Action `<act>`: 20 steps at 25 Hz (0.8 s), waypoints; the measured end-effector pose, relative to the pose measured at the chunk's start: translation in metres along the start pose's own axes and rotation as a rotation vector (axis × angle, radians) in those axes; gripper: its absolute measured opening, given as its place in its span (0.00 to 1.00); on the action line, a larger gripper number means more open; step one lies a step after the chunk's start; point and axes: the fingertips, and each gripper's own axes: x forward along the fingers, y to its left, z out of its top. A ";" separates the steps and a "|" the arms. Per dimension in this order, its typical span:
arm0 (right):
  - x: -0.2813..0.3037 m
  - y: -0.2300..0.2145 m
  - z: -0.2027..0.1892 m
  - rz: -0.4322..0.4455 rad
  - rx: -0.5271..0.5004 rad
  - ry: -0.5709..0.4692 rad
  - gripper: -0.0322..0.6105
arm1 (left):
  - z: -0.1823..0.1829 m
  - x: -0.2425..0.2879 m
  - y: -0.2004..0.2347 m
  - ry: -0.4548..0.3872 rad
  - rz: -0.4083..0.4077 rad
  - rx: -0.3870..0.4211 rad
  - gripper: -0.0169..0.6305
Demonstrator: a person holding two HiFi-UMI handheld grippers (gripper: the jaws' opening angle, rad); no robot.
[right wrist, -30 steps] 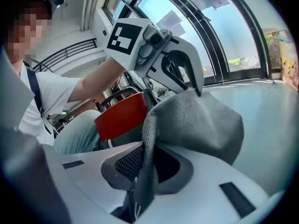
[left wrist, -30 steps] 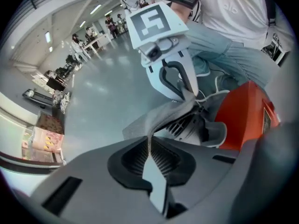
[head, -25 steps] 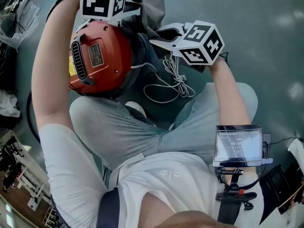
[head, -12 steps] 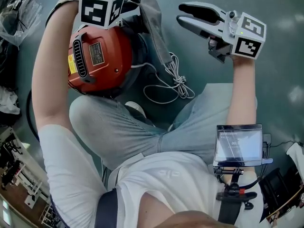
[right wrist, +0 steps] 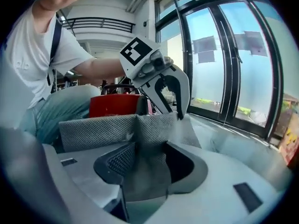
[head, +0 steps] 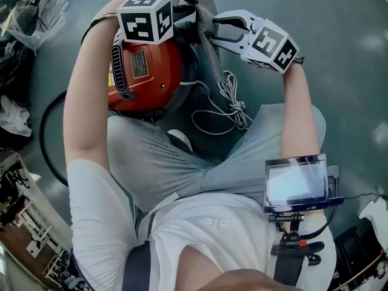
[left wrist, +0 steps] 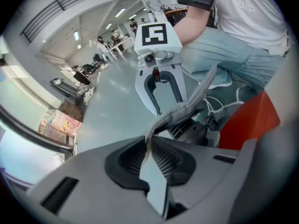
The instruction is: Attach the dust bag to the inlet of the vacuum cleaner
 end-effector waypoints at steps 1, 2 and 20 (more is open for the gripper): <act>0.000 -0.001 0.001 -0.002 -0.014 0.013 0.34 | 0.002 -0.001 0.001 -0.034 0.028 -0.050 0.07; 0.000 -0.002 0.002 -0.008 -0.028 0.026 0.36 | 0.004 -0.002 0.002 -0.067 0.044 -0.102 0.07; 0.009 0.000 -0.008 0.016 -0.245 0.330 0.39 | 0.014 -0.005 0.006 -0.131 0.017 -0.129 0.07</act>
